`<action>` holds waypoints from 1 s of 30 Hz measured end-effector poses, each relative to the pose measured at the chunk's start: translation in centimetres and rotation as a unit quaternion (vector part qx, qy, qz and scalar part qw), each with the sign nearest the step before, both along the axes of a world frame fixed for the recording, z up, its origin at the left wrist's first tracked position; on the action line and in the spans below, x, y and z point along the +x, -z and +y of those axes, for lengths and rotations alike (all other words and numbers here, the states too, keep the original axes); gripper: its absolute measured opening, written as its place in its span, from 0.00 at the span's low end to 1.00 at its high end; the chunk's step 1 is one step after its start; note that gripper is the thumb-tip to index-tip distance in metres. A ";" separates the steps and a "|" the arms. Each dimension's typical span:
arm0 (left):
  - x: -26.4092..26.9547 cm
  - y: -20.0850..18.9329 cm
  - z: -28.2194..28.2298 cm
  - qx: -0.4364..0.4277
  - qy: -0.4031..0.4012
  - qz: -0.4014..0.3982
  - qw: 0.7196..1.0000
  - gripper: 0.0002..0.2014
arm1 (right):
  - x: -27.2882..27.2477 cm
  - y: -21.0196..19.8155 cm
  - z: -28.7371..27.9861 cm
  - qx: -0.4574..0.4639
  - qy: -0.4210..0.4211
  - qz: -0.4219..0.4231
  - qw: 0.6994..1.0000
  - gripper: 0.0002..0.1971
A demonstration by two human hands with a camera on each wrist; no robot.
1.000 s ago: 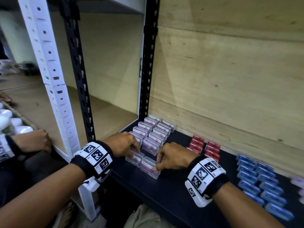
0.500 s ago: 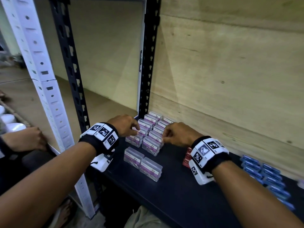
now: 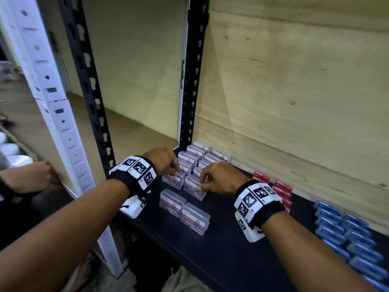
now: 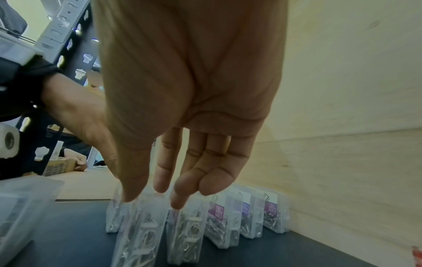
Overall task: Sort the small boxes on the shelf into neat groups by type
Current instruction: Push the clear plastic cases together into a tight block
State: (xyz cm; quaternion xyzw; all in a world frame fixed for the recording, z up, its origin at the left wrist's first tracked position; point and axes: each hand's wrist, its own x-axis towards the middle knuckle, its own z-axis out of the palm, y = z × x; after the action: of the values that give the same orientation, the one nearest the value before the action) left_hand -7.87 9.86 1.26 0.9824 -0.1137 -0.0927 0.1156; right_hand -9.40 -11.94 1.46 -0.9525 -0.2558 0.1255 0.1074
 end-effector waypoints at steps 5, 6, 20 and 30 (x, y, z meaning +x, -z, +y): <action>-0.3 -0.2 -0.4 -0.006 0.002 0.018 1.000 0.09 | -0.1 -0.1 -0.1 0.002 0.000 0.009 1.000 0.12; -0.4 -0.1 -0.6 -0.010 0.001 0.021 1.000 0.08 | -0.1 -0.2 -0.2 0.000 -0.001 0.012 1.000 0.12; -2.5 -0.9 -1.8 0.001 0.051 0.058 0.997 0.07 | -2.4 -0.8 -1.6 0.000 -0.030 0.078 0.996 0.11; -3.5 -1.2 -2.0 0.004 0.079 0.058 0.995 0.09 | -3.4 -1.0 -2.0 0.002 -0.037 0.107 0.994 0.11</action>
State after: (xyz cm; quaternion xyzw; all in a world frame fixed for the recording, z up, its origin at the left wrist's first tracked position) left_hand -11.32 7.91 2.42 0.9639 -0.1835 -0.1587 0.1100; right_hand -12.77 -13.92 2.48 -0.9232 -0.2780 0.2303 0.1316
